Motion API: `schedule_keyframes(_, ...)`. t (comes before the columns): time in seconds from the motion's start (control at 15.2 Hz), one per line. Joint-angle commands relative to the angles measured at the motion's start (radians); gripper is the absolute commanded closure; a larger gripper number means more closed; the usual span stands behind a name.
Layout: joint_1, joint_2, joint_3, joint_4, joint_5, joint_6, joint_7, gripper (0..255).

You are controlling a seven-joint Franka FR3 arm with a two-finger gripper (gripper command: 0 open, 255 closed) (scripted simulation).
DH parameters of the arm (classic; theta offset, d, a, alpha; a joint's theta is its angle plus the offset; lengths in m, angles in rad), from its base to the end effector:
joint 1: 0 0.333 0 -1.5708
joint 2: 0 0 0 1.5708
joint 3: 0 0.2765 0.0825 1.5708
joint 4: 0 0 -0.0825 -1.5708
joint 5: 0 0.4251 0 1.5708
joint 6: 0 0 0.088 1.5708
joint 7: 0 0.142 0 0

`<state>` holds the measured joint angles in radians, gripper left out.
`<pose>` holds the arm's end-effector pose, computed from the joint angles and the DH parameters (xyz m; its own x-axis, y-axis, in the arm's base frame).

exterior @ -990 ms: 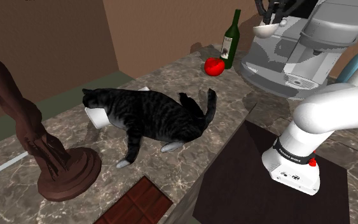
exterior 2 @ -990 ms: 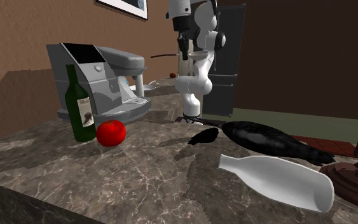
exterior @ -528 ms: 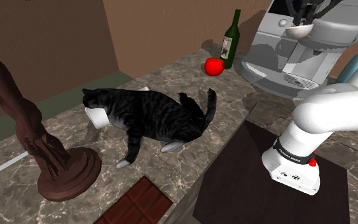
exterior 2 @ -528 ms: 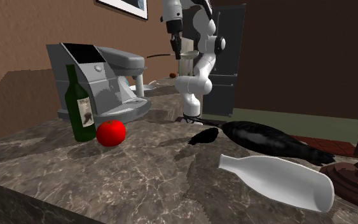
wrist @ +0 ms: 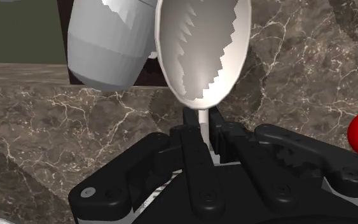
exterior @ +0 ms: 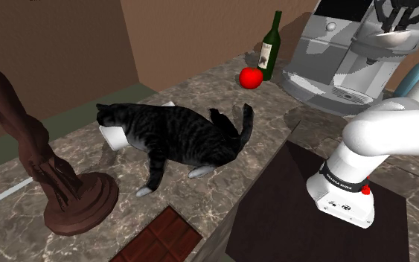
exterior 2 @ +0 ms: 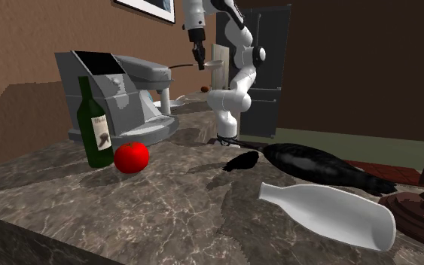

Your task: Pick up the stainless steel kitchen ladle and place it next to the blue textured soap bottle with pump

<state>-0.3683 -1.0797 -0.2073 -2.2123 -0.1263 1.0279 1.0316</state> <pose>0.1619 -0.1673 0.6311 0.0193 -0.9927 -0.1193 -0.9973 -0.0276 0.0682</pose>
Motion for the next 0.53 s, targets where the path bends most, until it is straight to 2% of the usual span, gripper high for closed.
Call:
schedule_keyframes(0.0, 0.002, -0.015, -0.044, 0.017, -0.054, -0.028, -0.044, 255)
schedule_keyframes(0.46, 0.018, -0.056, -0.195, 0.084, -0.245, -0.096, -0.198, 255)
